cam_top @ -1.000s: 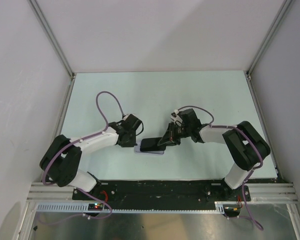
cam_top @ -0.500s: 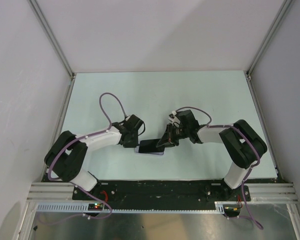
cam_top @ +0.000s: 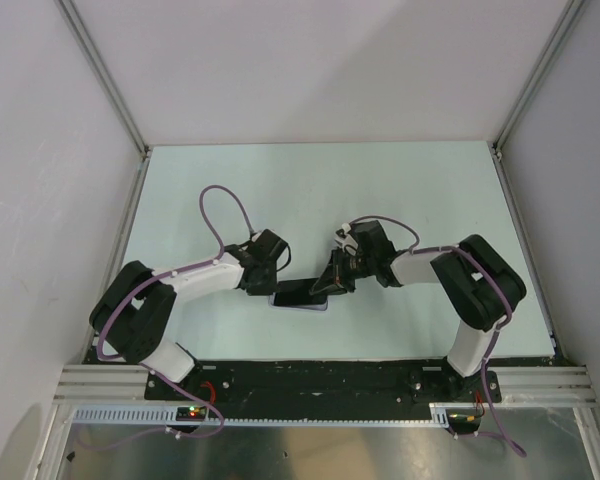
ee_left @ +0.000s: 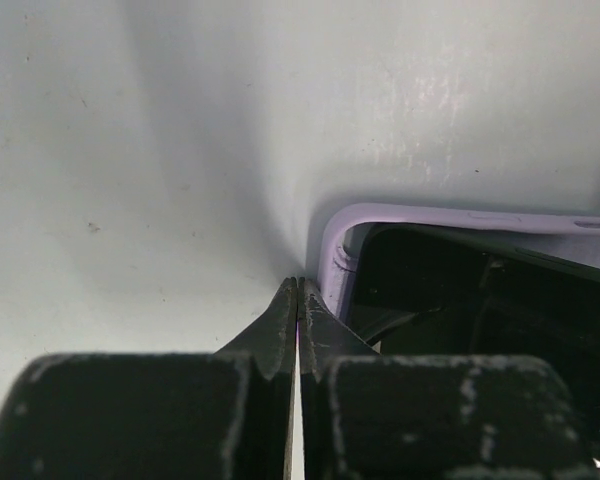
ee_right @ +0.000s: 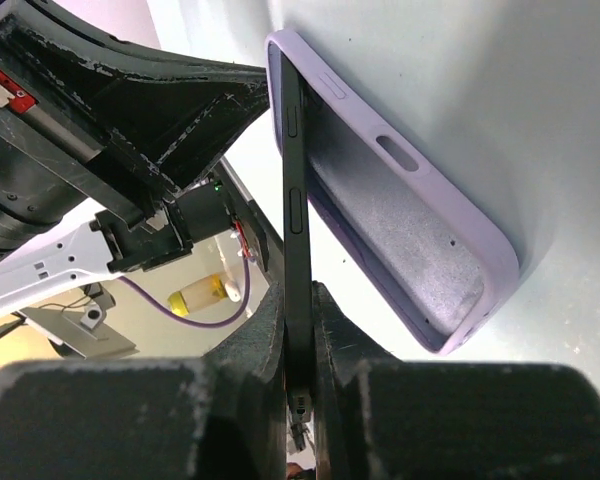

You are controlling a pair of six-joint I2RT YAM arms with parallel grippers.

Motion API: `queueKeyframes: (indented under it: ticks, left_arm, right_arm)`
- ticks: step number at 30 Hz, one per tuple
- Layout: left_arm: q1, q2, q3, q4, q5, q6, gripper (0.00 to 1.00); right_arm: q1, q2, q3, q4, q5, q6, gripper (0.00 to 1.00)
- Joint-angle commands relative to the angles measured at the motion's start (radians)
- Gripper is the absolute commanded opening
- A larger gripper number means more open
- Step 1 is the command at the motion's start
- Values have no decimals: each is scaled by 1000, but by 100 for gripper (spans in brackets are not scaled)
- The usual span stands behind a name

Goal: Put the phone into the phone case

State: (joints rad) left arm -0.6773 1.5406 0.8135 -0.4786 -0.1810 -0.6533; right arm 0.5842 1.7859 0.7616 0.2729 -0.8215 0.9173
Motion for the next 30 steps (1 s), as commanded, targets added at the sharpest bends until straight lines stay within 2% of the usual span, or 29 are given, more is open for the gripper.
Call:
queueKeyframes:
  ticks: [1,13,19,26,30]
  left_arm:
    - [-22,28,-1,80,48,-11,0]
    - [-25,14,6,99,63,-7,0]
    - [-25,12,0,101,62,-4,0]
    - [-26,7,-3,102,62,-1,0]
    - [-25,2,-6,102,61,1,0]
  right_arm:
    - [37,56,14,3,46,29,0]
    - [78,113,40,-2,100,26,0]
    - [76,103,57,-82,154,-17,0]
    - [74,38,95,-214,248,-87,20]
    - [62,15,103,-250,267,-105,26]
